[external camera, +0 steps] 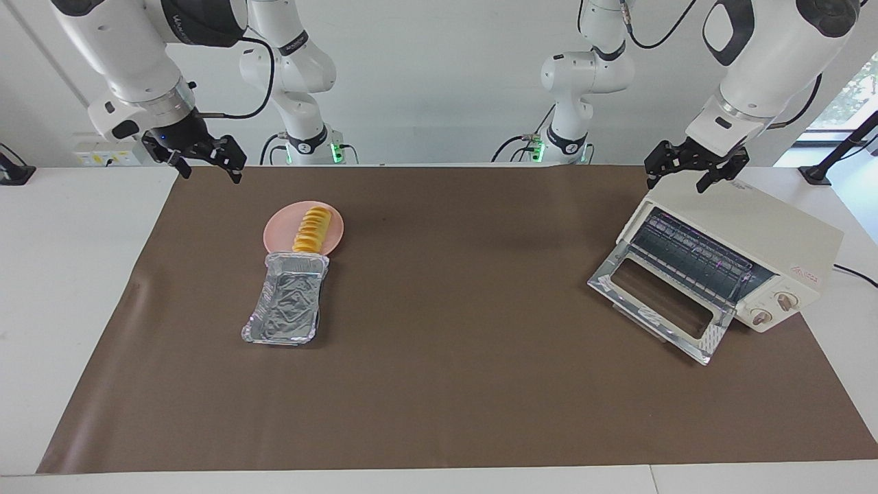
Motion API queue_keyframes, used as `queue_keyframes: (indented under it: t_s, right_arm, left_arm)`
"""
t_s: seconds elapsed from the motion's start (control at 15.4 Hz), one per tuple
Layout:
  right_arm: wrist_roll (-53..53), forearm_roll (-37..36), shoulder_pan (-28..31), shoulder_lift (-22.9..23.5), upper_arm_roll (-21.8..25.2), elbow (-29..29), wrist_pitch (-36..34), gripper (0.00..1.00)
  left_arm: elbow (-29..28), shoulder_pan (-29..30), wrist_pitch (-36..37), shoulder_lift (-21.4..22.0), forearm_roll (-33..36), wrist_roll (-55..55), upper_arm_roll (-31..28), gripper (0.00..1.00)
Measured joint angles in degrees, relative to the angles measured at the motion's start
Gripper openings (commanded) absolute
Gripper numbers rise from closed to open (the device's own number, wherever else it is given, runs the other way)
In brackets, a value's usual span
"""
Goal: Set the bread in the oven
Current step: 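Lower the right gripper onto the yellow bread on the pink plate and grasp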
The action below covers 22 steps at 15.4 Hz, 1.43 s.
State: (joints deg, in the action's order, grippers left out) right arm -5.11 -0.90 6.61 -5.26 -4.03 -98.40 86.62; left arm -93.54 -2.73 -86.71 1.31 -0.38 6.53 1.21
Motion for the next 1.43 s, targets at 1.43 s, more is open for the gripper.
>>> queue_keyframes:
  t_s: [1.43]
  right_arm:
    - [-0.02,0.71,-8.61,-7.67,-1.37,-27.20,21.07,1.00]
  left_arm:
    - [0.00,0.00,0.00,0.00,0.00,0.00,0.00,1.00]
